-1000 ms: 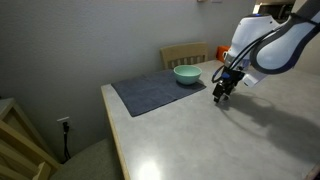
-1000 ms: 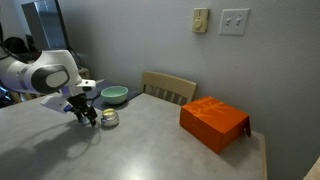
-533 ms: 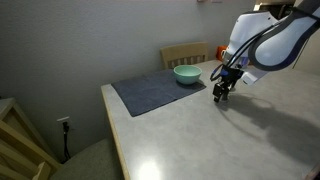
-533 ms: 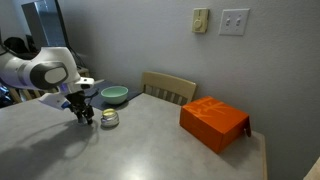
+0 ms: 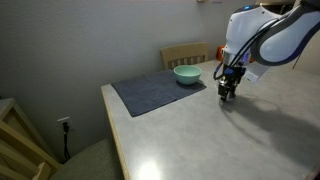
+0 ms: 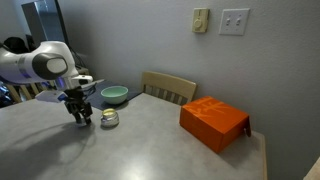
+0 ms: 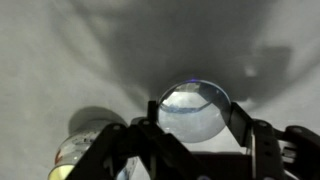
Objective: Pick up the lid from the table and close the bottle
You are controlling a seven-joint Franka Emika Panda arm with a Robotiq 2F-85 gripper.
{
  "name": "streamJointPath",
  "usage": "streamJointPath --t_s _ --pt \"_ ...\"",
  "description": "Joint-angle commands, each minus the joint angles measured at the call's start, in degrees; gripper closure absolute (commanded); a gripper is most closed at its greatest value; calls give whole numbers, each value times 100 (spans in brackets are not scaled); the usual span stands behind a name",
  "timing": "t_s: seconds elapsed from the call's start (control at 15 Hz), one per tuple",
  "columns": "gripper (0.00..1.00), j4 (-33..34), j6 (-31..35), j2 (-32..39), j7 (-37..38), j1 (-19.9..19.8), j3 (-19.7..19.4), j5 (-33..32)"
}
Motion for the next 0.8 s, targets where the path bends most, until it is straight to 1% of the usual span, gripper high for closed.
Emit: streamJointPath --t_s 0.0,0.2,0.27,0.33,0.47,0.73 --pt "56 -141 -555 -507 333 239 -20 -536" --pt "56 -90 -838 -842 625 300 12 -1060" --pt "56 -87 -858 -966 678 244 59 -1147" --pt "56 -111 -823 -1127 621 104 154 -1096" --pt "56 -134 -763 -1398 397 -172 340 -797" --pt "56 -128 -746 -1874 -426 -856 761 281"
